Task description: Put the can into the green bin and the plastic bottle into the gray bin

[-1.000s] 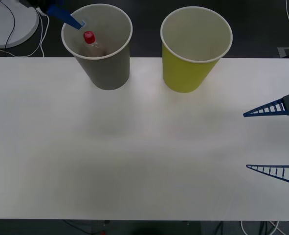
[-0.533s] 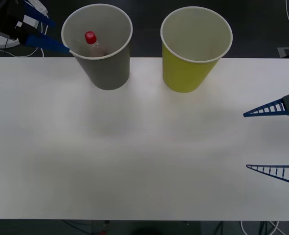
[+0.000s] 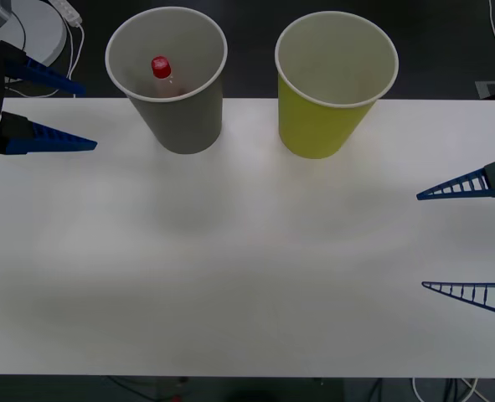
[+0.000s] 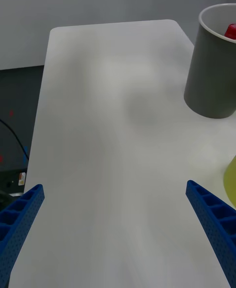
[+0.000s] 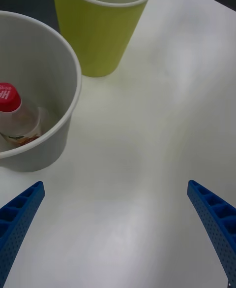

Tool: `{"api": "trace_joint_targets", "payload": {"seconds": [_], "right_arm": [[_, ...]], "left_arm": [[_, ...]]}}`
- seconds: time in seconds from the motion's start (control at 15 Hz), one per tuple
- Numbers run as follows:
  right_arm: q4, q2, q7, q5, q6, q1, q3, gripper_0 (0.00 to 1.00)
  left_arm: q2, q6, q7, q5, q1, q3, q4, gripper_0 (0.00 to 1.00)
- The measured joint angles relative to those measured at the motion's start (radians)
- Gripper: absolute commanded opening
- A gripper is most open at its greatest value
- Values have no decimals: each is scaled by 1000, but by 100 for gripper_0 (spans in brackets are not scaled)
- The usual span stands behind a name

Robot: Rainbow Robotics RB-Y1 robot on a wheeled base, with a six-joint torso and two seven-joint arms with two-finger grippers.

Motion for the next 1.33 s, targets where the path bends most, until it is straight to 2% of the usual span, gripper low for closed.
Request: {"api": "trace_joint_targets", "payload": {"seconds": [0.6,1.07,1.33], "right_arm": [[0,0,0,0,0,0,0,100],[0,0,0,0,0,0,0,100],[0,0,0,0,0,0,0,100]], "left_arm": [[-1,14,-364,128,350,186,-85,100],[-1,50,-584,239,533,215,-113,100],[-1,99,-624,258,607,232,-157,100]]}}
